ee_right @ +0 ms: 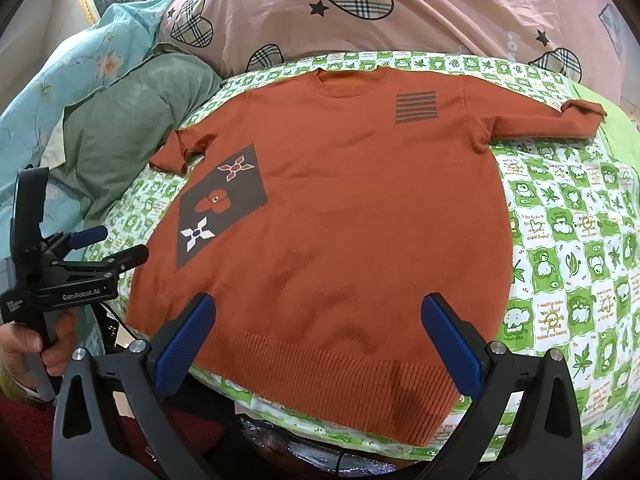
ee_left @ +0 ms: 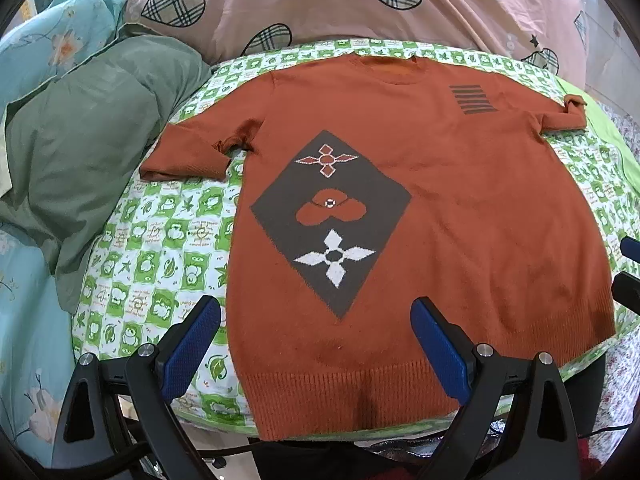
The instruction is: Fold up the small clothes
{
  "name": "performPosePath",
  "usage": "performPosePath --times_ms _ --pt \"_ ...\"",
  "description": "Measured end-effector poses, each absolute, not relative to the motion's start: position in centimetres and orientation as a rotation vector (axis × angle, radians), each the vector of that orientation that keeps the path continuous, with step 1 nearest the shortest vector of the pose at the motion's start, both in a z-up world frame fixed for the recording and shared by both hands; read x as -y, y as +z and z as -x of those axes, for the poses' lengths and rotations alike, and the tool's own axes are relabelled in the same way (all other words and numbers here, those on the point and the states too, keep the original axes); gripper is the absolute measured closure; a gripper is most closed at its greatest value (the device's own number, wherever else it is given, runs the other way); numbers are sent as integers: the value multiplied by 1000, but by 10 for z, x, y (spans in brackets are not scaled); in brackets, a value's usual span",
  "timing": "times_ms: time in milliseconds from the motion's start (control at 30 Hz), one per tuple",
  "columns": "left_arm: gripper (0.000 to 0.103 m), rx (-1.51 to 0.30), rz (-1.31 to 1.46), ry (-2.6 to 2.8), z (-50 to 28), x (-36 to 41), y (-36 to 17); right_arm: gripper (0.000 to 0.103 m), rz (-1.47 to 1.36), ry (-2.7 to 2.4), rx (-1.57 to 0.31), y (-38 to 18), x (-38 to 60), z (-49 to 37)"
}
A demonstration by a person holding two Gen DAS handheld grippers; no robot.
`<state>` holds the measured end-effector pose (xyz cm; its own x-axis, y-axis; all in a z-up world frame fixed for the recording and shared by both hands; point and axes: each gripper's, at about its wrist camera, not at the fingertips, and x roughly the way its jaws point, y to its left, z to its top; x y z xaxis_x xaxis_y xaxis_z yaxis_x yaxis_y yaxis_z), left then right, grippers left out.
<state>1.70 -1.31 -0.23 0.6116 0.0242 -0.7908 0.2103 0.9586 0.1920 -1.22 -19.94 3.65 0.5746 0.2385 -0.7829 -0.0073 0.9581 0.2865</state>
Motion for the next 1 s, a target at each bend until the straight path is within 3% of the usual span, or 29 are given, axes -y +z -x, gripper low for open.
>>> performPosePath --times_ms 633,833,933,1000 --pt "7 -894 -250 -70 -46 20 -12 4 -396 101 -919 -16 274 -20" --pt "7 -956 -269 -73 -62 27 -25 17 -491 -2 -865 -27 347 -34" --pt "6 -975 -272 -74 -67 32 -29 28 -527 -76 -831 -32 401 -47" --pt "6 -982 -265 -80 -71 35 -31 43 -557 -133 -818 -36 445 -61"
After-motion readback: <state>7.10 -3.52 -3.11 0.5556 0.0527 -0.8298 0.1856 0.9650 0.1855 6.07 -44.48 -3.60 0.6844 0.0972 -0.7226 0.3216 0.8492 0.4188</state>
